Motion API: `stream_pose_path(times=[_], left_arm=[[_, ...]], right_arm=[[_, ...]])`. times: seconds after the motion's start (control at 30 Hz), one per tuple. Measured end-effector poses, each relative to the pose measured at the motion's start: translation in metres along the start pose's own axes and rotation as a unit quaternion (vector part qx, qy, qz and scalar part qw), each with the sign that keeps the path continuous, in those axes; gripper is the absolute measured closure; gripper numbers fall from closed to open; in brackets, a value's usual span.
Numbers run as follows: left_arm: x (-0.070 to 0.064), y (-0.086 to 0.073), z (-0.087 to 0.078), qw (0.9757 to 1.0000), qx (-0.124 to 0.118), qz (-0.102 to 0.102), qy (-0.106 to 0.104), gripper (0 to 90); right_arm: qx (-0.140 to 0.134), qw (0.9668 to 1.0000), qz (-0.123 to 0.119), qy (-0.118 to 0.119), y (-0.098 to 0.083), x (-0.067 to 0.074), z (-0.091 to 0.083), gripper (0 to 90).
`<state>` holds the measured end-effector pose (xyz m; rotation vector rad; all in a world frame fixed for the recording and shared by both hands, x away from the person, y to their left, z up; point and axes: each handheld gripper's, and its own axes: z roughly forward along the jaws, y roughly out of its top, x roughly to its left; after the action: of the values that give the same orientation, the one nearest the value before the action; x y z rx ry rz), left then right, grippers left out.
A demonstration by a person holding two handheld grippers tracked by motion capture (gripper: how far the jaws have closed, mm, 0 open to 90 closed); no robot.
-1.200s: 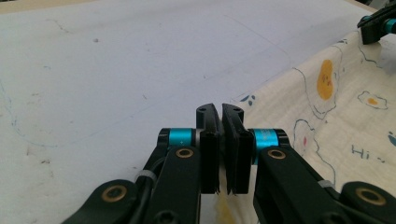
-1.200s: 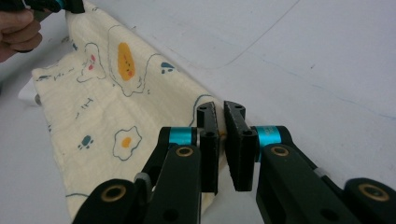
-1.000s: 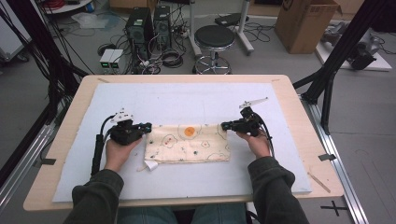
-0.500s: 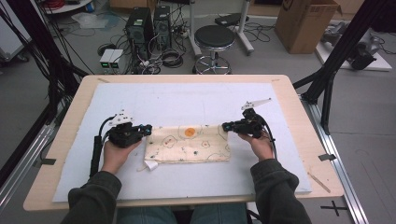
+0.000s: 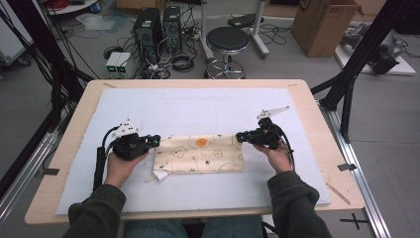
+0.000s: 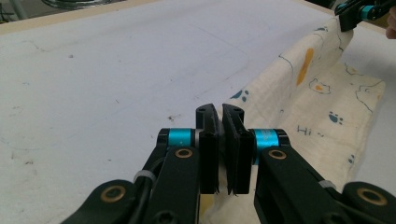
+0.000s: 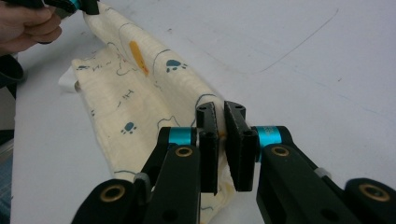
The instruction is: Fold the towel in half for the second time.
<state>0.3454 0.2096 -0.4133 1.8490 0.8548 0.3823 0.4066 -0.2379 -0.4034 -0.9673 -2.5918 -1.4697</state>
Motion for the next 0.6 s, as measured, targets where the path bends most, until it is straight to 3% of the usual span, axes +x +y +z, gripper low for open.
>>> stream_pose_path(times=[0.2, 0.6], left_arm=[[-0.001, -0.006, -0.004, 1.0000, 0.001, -0.001, -0.005, 84.8], [-0.009, -0.008, -0.007, 0.9997, 0.007, 0.016, -0.015, 84.6]], right_arm=[[0.006, 0.9999, -0.013, 0.000, 0.000, 0.006, -0.001, 84.0], [0.005, 0.9998, -0.019, 0.003, -0.011, 0.011, -0.003, 83.7]])
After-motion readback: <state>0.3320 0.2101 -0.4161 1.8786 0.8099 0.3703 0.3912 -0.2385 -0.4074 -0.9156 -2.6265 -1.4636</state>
